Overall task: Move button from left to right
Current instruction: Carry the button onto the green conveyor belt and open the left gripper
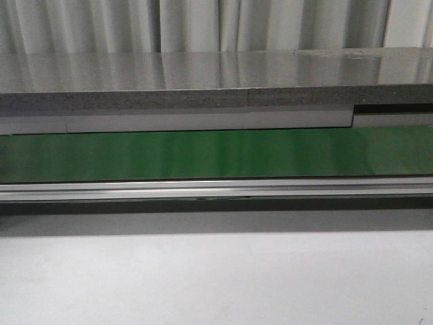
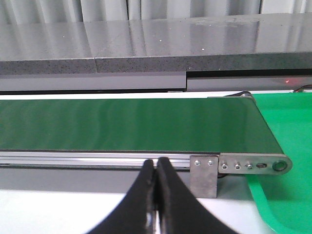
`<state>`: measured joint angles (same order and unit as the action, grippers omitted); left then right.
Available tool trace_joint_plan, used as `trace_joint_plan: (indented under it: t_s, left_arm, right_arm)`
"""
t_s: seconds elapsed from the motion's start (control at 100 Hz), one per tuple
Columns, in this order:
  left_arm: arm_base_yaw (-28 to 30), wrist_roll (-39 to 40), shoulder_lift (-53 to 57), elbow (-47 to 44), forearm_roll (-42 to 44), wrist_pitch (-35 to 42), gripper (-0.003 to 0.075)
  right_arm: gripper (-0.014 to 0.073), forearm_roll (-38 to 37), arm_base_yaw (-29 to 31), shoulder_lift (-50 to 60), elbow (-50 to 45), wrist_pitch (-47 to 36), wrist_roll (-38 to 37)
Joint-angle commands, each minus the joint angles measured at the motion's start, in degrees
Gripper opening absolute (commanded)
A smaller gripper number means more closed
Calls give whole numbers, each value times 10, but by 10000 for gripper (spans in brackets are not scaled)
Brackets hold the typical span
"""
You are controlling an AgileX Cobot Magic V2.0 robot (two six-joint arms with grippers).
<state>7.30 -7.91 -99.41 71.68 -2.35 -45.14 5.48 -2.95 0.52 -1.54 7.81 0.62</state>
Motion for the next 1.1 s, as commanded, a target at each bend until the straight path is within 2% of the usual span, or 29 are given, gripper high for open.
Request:
trace_joint_plan:
  t_s: [0.0, 0.19, 0.35, 0.72, 1.09]
  left_arm:
    - [-5, -32, 41, 22, -43, 2, 558]
    - [-5, -49, 84, 21, -72, 4, 558]
    - [-10, -52, 150, -7, -72, 52, 558]
    - [-58, -60, 375, -191, -72, 226, 558]
    - [-68, -60, 612, -377, -71, 311, 557]
  right_arm:
    - [-68, -6, 3, 9, 10, -45, 3]
    - [-68, -6, 3, 9, 10, -45, 3]
    - [-68, -6, 3, 9, 10, -45, 3]
    - [-68, -6, 3, 9, 10, -45, 3]
    - [-68, -6, 3, 9, 10, -45, 3]
